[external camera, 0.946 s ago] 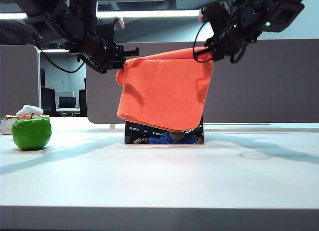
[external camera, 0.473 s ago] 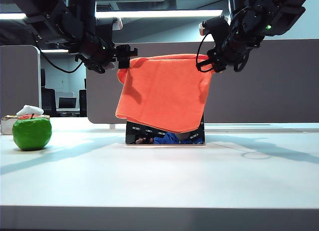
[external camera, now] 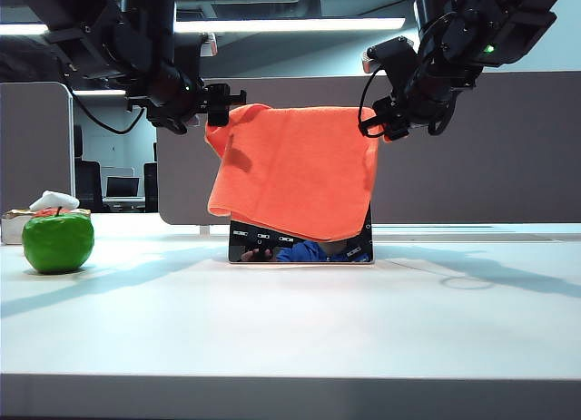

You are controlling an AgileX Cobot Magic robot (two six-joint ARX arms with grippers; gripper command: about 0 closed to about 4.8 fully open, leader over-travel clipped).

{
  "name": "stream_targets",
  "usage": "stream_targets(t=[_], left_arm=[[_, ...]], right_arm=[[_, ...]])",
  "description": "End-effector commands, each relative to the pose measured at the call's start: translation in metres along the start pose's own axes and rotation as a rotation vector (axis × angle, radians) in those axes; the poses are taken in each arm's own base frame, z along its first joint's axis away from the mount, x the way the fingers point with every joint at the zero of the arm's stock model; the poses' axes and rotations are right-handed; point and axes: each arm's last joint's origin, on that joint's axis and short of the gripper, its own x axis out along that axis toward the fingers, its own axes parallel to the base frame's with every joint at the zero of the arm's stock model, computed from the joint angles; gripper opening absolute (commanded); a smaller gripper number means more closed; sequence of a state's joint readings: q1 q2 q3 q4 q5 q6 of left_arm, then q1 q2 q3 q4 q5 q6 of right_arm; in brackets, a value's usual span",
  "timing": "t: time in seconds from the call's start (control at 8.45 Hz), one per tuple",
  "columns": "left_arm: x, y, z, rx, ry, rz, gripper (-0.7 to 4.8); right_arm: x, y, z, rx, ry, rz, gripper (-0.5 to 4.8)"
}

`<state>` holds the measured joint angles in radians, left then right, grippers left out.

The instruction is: Pick up the cloth from the table and use it to cover the mirror.

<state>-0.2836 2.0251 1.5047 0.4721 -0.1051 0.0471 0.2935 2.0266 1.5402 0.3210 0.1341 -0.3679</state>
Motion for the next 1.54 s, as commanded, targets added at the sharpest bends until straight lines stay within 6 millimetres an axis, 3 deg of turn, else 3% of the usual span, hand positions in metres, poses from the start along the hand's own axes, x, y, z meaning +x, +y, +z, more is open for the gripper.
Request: stream_targets(t=[0.12, 0.35, 0.59, 0.71, 0.83, 1.54], left_arm=[[-0.001, 0.006, 0.010, -0.013, -0.073, 0.050, 1.94], [-0.007, 0.013, 0.032, -0.038, -0.212, 0.143, 1.74], [-0.017, 0.014, 0.044, -0.001, -0.144, -0.176, 1.91], [-0.019, 0.014, 0.044, 0.001, -0.124, -0.209, 2.09], [-0.022, 0.019, 0.040, -0.002, -0.038, -0.350, 2.52], [-0.027, 0.014, 0.030, -0.024, 0.057, -0.675, 2.53]], right_arm=[[-0.001, -0.003, 0.004, -0.027, -0.013, -0.009, 1.60], [-0.002, -0.003, 0.005, -0.053, -0.014, -0.012, 1.62], [-0.009, -0.004, 0.007, -0.059, 0.054, 0.040, 1.62], [-0.011, -0.004, 0.007, -0.060, 0.064, 0.060, 1.62], [-0.016, -0.001, 0.004, -0.031, 0.119, 0.173, 1.62], [-0.014, -0.017, -0.005, 0.001, 0.168, 0.114, 2.04]])
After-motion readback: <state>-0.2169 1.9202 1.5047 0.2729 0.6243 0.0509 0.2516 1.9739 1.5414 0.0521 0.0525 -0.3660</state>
